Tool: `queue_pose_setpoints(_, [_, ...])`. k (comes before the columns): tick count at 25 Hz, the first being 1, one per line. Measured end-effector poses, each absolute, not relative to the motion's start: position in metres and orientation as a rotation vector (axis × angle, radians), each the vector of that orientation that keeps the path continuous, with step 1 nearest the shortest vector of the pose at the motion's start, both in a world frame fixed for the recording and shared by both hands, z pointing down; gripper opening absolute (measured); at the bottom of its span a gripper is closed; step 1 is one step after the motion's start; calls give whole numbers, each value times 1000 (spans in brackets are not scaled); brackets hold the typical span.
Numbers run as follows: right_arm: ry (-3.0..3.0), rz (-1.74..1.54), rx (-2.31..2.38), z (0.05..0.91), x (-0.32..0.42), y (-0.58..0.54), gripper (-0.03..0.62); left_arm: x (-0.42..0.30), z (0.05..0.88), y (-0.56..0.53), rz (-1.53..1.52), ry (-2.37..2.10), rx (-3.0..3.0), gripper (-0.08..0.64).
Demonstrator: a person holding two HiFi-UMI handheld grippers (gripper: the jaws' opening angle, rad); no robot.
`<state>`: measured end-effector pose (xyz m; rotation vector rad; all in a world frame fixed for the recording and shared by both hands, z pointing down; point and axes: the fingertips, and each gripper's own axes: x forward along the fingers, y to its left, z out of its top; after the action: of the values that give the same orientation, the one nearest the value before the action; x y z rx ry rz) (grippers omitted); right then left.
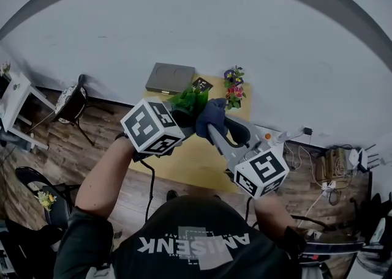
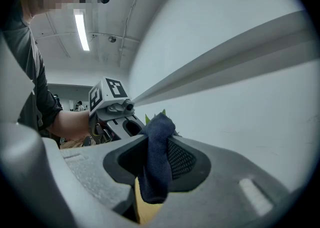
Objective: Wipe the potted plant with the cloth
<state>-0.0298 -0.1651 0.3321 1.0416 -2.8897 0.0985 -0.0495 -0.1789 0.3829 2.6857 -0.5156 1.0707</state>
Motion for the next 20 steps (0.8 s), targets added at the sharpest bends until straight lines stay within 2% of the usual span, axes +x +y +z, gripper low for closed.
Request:
queue_pose_setpoints(7, [-2879,80,992,341,-42,-161,110,-53,380,-173,1122,-522,2719,17])
queue_pose_setpoints(20, [-2813,125,1018,373,-34,-158,110,-60,369,-169,1019,-534,2732,14])
